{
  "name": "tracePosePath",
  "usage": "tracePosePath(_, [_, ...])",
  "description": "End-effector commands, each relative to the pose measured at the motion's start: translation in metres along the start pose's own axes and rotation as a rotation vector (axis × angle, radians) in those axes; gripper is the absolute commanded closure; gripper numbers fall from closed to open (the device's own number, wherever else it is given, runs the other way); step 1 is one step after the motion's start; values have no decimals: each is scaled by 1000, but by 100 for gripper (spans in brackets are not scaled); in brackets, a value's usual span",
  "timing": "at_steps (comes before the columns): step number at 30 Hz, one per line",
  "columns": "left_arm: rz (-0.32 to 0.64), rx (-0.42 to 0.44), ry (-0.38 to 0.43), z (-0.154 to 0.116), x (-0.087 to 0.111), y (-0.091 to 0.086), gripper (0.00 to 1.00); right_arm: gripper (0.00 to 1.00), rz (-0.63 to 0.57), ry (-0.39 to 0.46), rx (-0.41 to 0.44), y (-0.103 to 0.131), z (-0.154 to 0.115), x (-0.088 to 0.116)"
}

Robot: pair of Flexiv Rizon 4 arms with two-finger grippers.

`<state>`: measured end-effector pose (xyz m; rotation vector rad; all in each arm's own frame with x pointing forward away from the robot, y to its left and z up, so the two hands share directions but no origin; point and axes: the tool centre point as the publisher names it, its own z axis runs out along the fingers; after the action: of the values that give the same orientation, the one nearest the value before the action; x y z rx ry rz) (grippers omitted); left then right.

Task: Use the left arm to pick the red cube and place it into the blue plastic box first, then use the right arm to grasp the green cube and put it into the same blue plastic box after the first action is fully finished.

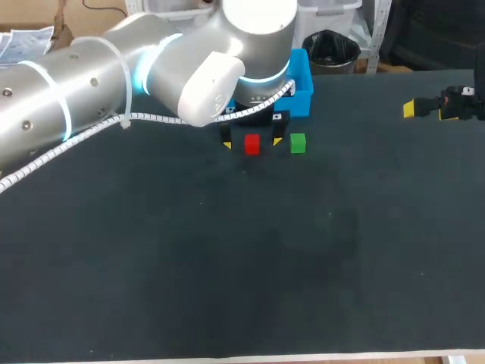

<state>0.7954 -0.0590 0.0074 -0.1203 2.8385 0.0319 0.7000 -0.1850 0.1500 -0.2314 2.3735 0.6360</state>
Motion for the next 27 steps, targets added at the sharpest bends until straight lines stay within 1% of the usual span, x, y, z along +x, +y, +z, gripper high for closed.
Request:
tracePosePath(1, [-4, 8, -3, 1, 0, 0, 0, 0, 0, 0, 0, 0, 0, 0])
tracePosePath(6, [-17, 13, 6, 0, 0, 2, 0, 0, 0, 0, 0, 0, 0, 0])
tracePosePath(8, [-24, 39, 24, -6, 0, 1, 0, 0, 0, 0, 0, 0, 0, 0])
tracePosePath(27, [-26, 35, 22, -9, 0, 1, 0, 0, 0, 0, 0, 0, 0, 0])
